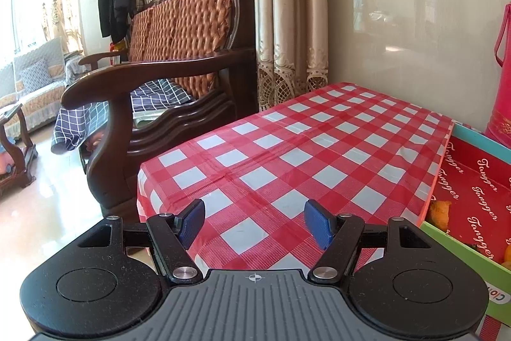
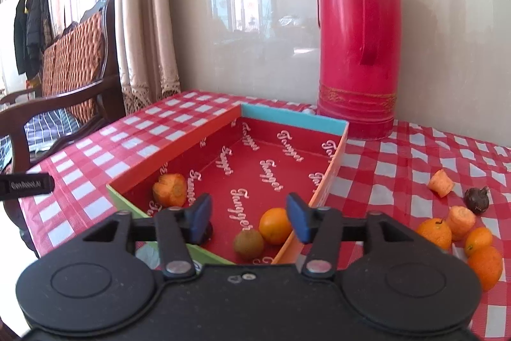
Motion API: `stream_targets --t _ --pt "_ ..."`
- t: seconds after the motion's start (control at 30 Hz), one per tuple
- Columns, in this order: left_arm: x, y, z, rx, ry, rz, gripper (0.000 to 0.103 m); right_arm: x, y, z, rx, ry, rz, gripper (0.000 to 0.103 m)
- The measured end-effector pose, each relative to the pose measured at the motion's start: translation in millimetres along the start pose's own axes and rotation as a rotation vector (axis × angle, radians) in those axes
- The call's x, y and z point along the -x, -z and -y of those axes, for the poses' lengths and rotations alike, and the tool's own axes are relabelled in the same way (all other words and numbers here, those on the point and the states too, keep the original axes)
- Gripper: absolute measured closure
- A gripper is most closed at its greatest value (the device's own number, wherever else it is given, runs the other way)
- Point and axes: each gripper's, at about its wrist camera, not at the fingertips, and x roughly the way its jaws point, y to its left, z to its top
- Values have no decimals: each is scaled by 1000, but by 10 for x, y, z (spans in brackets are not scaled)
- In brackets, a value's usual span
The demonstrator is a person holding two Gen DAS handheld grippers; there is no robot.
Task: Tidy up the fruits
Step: 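Move the left tool back from the box toward the remaining fruit, then close the left tool around a large tangerine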
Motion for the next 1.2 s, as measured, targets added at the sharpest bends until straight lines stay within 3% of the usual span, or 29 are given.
stream_targets --t 0.07,0.13,0.27,0.37,0.5,0.67,0.77,0.83,1.07,1.2 --pt "16 4 25 -5 3 2 34 62 -16 29 -16 12 26 38" --pt "34 9 55 -12 9 4 34 123 -28 68 -30 19 50 37" --pt "97 17 156 -29 31 12 33 229 -14 155 -43 88 95 13" --pt "190 25 257 -40 64 35 20 303 12 240 -42 168 119 9" --pt "394 69 458 -84 108 96 19 390 46 446 -84 257 127 7" --pt "625 136 770 -154 191 139 19 535 132 777 -143 435 124 6" --pt "757 197 963 -192 256 148 15 634 192 1028 -201 546 113 6" --pt "862 243 1102 -217 296 160 7 711 240 1184 -236 621 110 6" --pt "1308 556 1660 -378 470 239 6 1065 417 1613 -308 868 160 6" --pt "1527 731 1960 -471 570 257 6 1255 499 1808 -340 955 188 6"
